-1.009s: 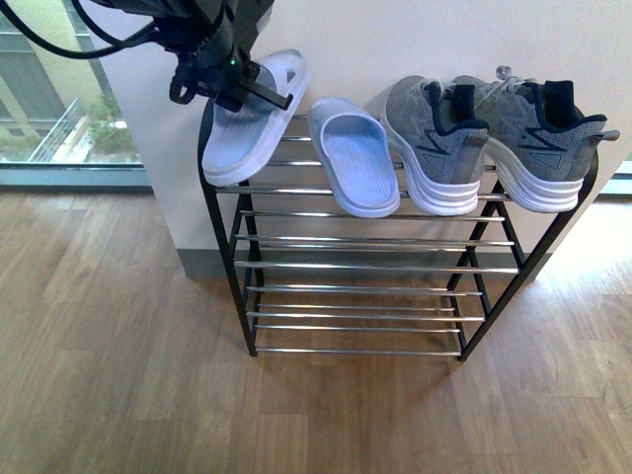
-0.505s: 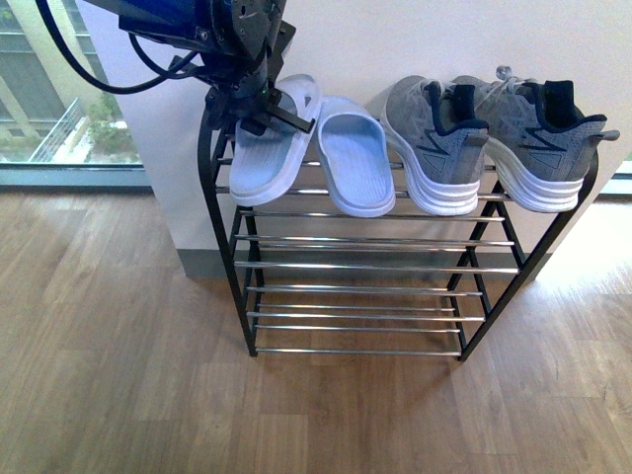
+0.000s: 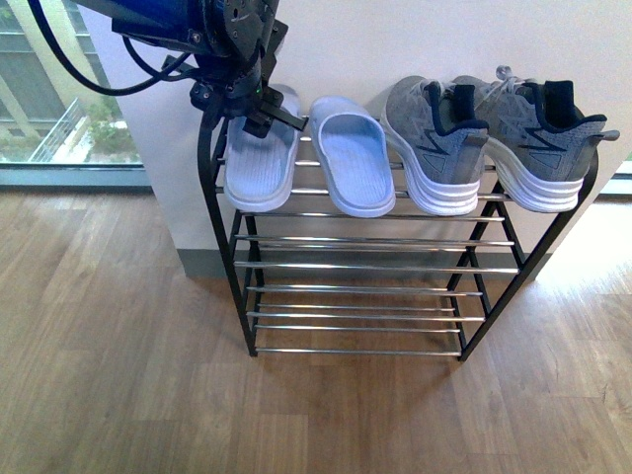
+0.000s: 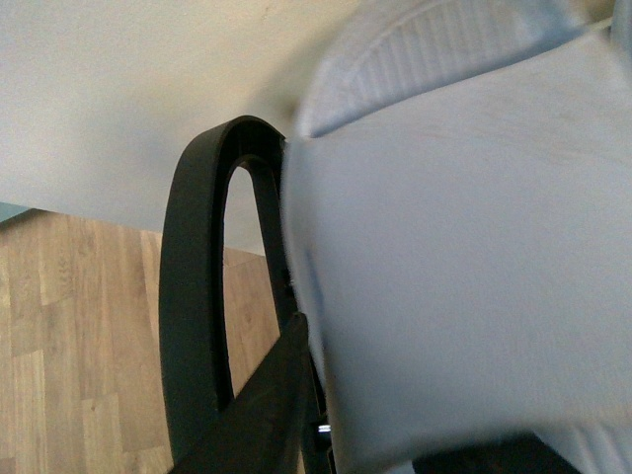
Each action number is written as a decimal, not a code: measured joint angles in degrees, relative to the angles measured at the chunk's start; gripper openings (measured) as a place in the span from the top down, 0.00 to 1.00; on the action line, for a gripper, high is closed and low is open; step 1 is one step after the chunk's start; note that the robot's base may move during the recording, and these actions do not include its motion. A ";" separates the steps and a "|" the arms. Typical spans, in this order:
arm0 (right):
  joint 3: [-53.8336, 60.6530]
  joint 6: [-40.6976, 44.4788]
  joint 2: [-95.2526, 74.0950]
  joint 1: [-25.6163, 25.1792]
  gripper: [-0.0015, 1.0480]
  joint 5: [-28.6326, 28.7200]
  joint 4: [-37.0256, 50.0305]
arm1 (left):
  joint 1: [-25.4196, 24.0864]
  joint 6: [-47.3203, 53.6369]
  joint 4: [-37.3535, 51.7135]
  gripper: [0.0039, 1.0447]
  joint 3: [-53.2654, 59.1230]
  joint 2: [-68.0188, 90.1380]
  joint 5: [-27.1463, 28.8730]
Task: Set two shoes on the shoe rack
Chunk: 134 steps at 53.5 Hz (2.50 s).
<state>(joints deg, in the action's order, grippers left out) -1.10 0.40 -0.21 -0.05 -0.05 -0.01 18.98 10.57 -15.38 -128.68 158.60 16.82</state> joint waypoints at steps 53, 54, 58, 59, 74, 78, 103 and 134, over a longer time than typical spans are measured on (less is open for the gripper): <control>0.00 0.00 0.00 0.00 0.09 0.02 0.00 | -6.10 -11.82 68.22 0.47 77.68 -57.24 -3.85; 0.00 0.00 0.00 0.00 0.09 0.02 0.00 | -6.43 -11.76 69.20 0.50 79.95 -57.96 -4.31; 0.00 0.00 0.00 0.00 0.09 0.00 0.00 | -7.78 -11.47 71.89 0.66 88.76 -61.53 -6.01; 0.00 0.00 0.00 0.00 0.09 0.00 0.00 | -8.09 -11.43 72.32 0.69 90.31 -62.45 -6.32; 0.00 0.00 0.00 0.00 0.09 0.02 0.00 | -11.43 -11.15 75.47 0.99 104.67 -74.16 -9.42; 0.00 0.00 0.00 0.00 0.09 0.02 0.00 | -12.04 -11.15 75.49 0.99 107.32 -76.37 -10.08; 0.00 0.00 0.00 0.00 0.09 0.00 0.00 | -18.38 -10.97 73.96 0.99 122.60 -92.78 -16.44; 0.00 0.00 0.00 0.00 0.09 0.02 0.00 | -18.80 -10.97 52.65 0.99 127.82 -119.99 -16.81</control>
<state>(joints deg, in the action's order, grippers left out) -1.10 0.40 -0.21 -0.05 -0.03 -0.01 0.19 -0.40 37.28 -0.86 38.61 0.01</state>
